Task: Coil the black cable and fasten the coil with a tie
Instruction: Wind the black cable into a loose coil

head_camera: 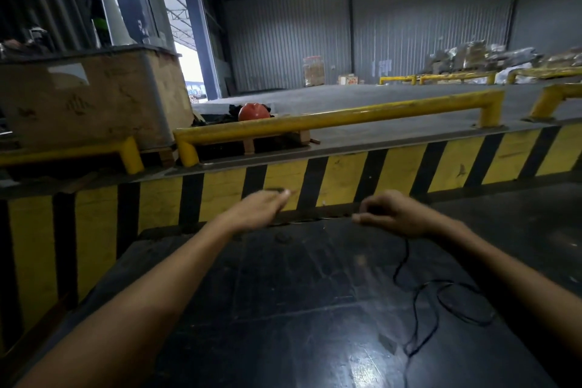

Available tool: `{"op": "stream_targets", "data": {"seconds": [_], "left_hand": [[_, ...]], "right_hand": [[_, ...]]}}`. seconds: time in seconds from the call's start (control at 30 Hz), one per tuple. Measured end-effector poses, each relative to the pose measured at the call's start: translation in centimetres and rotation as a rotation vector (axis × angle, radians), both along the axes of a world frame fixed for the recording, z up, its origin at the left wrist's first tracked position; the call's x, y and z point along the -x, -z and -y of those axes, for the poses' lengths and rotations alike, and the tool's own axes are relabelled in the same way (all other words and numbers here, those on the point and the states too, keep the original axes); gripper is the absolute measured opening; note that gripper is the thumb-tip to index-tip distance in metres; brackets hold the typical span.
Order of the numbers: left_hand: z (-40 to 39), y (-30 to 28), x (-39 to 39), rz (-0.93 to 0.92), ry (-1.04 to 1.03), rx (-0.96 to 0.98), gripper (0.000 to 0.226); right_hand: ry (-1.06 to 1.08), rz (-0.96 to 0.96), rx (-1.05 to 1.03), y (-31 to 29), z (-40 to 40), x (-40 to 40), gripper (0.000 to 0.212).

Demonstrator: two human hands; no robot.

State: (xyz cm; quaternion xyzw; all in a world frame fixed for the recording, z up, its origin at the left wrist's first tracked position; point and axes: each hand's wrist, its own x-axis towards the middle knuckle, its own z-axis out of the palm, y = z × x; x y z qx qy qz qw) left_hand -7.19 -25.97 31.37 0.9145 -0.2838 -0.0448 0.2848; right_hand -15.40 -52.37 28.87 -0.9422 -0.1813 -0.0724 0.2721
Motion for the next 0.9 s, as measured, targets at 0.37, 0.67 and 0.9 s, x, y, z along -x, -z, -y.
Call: {"op": "stream_targets", "data": {"seconds": [0.37,0.67,0.9], "left_hand": [[3.0,-0.9,5.2,-1.016,0.653,0.643,0.044],[0.7,-1.3,0.7,-0.144,0.087,0.342,0.043],[-0.3,1.5,2.6,-0.359,0.233,-0.272,0.033]], "right_hand": [[0.118,0.169,-0.252,0.5,-2.9,-2.1,0.015],[-0.104,-0.173,0.217,6.3,-5.6,1.9,0.018],[0.065,0.131,-0.042,-2.7,2.5,-0.8,0.007]]}}
